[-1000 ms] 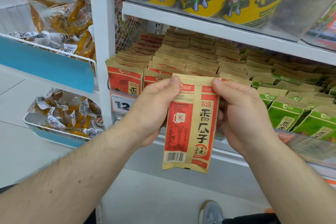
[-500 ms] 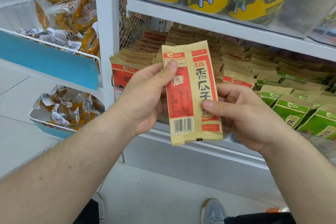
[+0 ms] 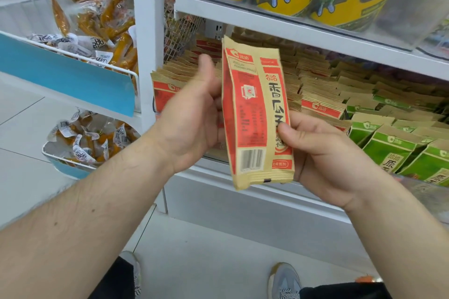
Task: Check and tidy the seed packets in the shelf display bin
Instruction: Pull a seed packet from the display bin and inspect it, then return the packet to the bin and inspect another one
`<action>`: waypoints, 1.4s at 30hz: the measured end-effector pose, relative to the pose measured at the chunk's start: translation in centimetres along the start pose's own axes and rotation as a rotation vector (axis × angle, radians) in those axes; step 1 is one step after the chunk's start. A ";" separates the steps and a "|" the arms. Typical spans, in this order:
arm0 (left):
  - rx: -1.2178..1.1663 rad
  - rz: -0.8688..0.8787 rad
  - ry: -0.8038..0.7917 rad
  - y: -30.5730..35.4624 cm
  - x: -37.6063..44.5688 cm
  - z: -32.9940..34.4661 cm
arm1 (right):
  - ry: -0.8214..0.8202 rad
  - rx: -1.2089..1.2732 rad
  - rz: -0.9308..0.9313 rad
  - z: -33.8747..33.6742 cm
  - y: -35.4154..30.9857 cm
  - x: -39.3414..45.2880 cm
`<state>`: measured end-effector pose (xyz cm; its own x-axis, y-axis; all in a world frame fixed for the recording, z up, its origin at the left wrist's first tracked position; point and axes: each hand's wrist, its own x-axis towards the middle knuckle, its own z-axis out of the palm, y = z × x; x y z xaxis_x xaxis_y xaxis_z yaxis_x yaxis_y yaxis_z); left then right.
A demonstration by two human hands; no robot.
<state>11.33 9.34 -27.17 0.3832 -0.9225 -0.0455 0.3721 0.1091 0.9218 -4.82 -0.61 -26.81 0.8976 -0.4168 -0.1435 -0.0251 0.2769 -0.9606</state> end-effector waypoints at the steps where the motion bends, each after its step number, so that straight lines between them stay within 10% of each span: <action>1: -0.039 -0.016 -0.009 0.0 0.0 0.0 | -0.089 0.136 0.026 0.3 0.2 0.2; 5: -0.011 -0.032 -0.180 -1.0 -0.1 0.1 | -0.340 0.584 0.188 1.5 1.6 0.9; 12: 0.001 0.043 0.063 -0.4 -0.2 0.1 | 0.236 -0.051 0.070 0.5 1.0 1.4; 25: 0.226 0.032 0.045 -0.5 -0.5 0.7 | 0.278 -0.296 -0.090 0.0 0.4 0.6; 36: 1.525 0.604 0.284 3.9 1.1 -1.0 | 0.370 -0.203 -0.156 -0.3 -0.3 0.3; 42: 1.743 0.259 0.018 5.9 5.7 -2.8 | 0.427 -0.234 -0.158 -0.8 -0.2 0.7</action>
<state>18.07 5.79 -23.06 0.2939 -0.9419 0.1624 -0.9438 -0.2592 0.2050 -4.51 -1.62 -26.94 0.6394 -0.7683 -0.0293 -0.0450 0.0007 -0.9990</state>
